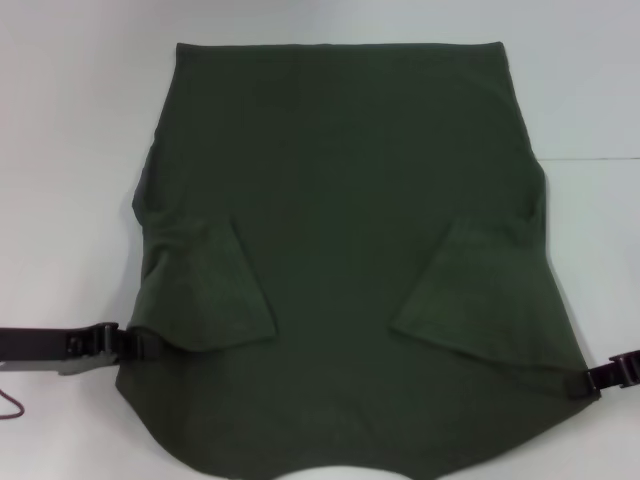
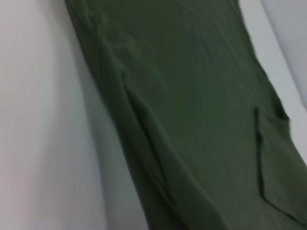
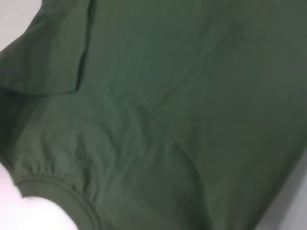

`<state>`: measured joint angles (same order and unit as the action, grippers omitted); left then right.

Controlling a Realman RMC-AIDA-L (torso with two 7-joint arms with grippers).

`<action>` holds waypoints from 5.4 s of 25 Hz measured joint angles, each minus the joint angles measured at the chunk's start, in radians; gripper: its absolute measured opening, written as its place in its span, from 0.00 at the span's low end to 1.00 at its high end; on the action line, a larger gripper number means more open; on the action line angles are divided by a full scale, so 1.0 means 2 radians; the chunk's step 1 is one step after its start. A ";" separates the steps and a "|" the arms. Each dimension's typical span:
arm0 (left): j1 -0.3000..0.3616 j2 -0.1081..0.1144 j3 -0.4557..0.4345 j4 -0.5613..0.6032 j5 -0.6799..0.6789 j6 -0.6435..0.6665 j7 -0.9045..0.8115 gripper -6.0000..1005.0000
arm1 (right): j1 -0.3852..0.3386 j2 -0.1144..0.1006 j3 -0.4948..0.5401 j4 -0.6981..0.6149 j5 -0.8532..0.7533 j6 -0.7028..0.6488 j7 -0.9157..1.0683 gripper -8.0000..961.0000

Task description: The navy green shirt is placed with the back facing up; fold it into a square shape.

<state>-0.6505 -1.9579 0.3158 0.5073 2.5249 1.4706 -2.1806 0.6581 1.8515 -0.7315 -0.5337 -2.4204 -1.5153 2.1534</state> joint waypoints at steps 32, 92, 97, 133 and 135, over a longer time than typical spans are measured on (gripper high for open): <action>-0.021 0.032 -0.087 -0.001 -0.112 0.089 0.001 0.04 | -0.017 -0.013 0.197 -0.083 0.068 -0.097 -0.149 0.10; -0.014 -0.040 -0.046 -0.044 -0.294 -0.213 0.202 0.66 | 0.022 0.052 0.148 0.003 0.197 0.239 -0.181 0.88; 0.004 -0.040 -0.009 -0.001 -0.210 -0.170 0.152 0.75 | -0.003 0.034 0.148 0.001 0.200 0.148 -0.169 0.92; -0.007 -0.049 0.063 -0.004 -0.096 -0.234 0.123 0.78 | -0.034 0.022 0.121 0.005 0.198 0.119 -0.160 0.92; -0.006 -0.050 0.070 -0.005 -0.095 -0.236 0.123 0.77 | -0.034 0.022 0.120 0.005 0.198 0.119 -0.160 0.92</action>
<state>-0.6634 -2.0571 0.4552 0.4978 2.3341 0.9990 -1.9347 0.5905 1.8957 -0.4905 -0.5236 -2.0248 -1.2779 1.8333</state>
